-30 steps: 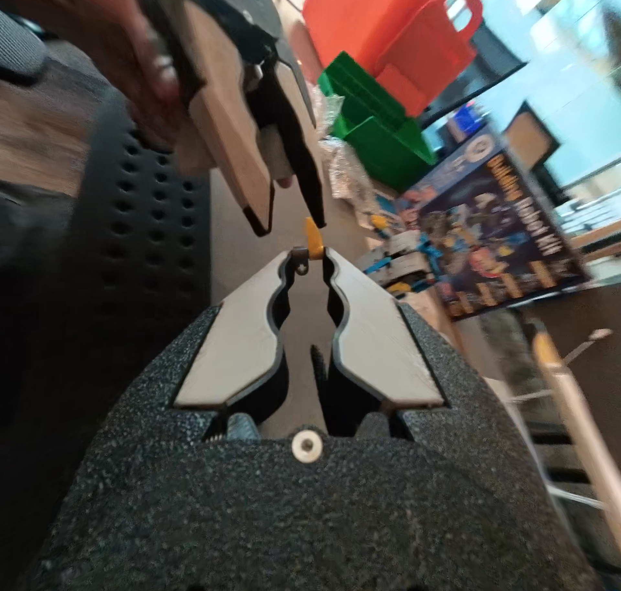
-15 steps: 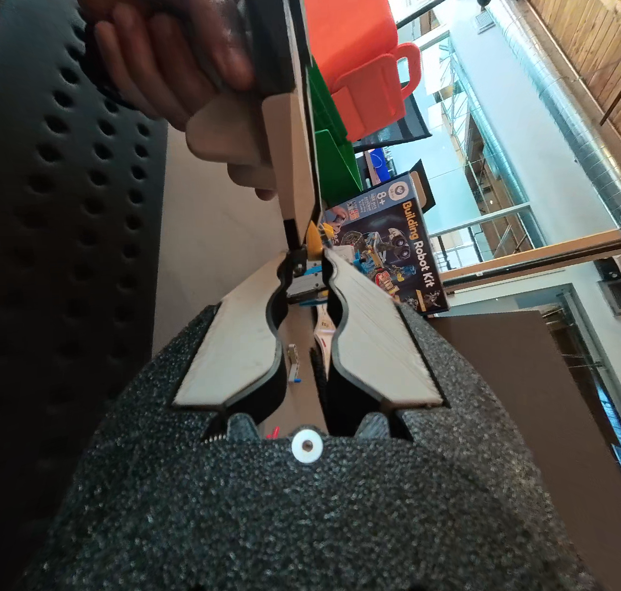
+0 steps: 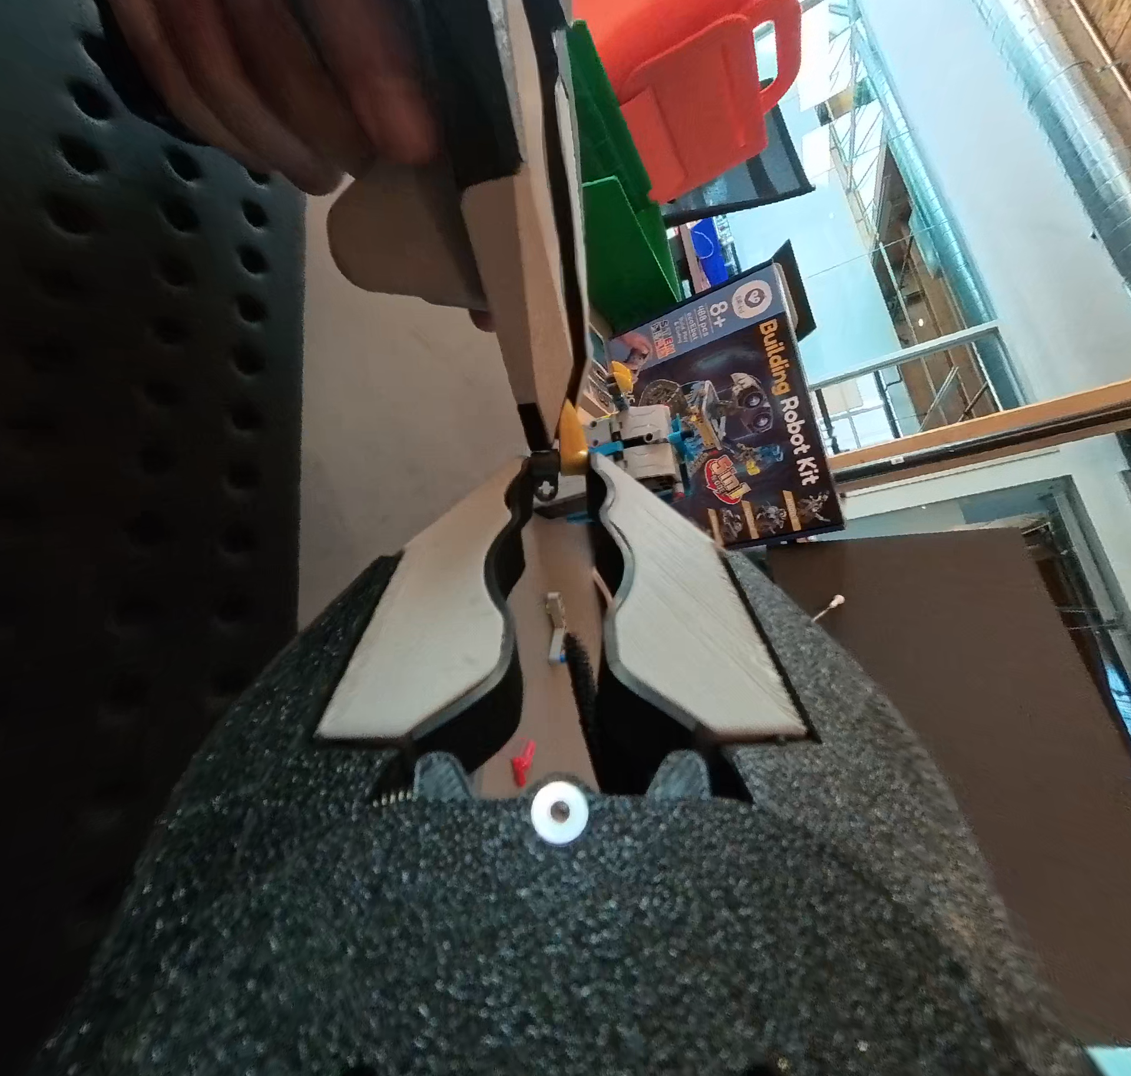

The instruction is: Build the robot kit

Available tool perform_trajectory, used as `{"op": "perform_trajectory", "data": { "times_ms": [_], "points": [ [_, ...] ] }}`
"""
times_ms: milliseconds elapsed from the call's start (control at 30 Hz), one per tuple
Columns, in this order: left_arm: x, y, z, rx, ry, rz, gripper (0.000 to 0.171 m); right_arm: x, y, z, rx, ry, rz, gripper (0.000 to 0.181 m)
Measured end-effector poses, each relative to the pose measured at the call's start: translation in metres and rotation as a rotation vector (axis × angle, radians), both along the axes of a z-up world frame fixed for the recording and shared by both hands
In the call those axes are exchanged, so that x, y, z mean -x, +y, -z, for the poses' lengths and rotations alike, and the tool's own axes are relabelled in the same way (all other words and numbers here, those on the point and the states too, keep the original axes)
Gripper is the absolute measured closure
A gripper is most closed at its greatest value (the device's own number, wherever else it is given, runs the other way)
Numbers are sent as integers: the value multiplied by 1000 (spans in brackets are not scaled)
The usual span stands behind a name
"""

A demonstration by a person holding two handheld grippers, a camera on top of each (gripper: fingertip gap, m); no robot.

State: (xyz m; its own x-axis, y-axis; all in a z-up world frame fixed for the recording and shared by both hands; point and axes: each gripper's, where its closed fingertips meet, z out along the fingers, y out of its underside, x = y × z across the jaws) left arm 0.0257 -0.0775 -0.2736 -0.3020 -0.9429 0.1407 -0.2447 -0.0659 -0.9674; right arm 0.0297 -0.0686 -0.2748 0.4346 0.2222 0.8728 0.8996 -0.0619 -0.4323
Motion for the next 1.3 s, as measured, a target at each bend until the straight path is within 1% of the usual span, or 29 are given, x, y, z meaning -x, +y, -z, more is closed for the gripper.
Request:
{"op": "perform_trajectory", "data": {
  "times_ms": [67,100,133,200,300,333,433,500,567,667,767,833,933,1067,1167,1300],
  "points": [
    [2,-2,-1,35,2,37,149,2,-1,-1,-4,49,-12,164],
    [4,-5,-2,72,4,68,145,4,-2,-2,2,110,-28,164],
    [5,-8,-5,126,5,100,145,7,-4,-5,7,178,-50,164],
    [8,-13,-12,279,-1,174,145,9,-6,-13,-14,303,-78,164],
    [14,-19,-18,509,21,284,136,13,-10,-28,-30,539,-150,164],
    [16,-21,-19,559,25,313,134,15,-11,-32,-25,617,-182,164],
    [21,-26,-29,664,-2,377,130,28,-17,-41,17,841,-341,164],
    [22,-27,-35,723,-14,403,133,32,-21,-48,-20,937,-450,164],
    [25,-27,-41,793,-23,443,138,31,-21,-49,-34,1024,-494,165],
    [27,-27,-45,865,-34,464,142,33,-21,-45,-3,1042,-507,164],
    [24,-30,-39,849,-14,451,147,34,-20,-43,-1,1002,-501,164],
    [25,-30,-40,870,-18,458,155,34,-19,-42,-5,995,-482,164],
    [25,-31,-37,866,-10,448,155,34,-19,-37,76,1020,-469,165],
    [25,-31,-35,875,7,446,154,39,-22,-26,129,931,-446,165],
    [26,-32,-35,878,9,452,156,39,-23,-26,130,940,-453,165],
    [21,-28,-28,848,41,405,157,36,-20,-21,175,969,-422,164]
  ]
}}
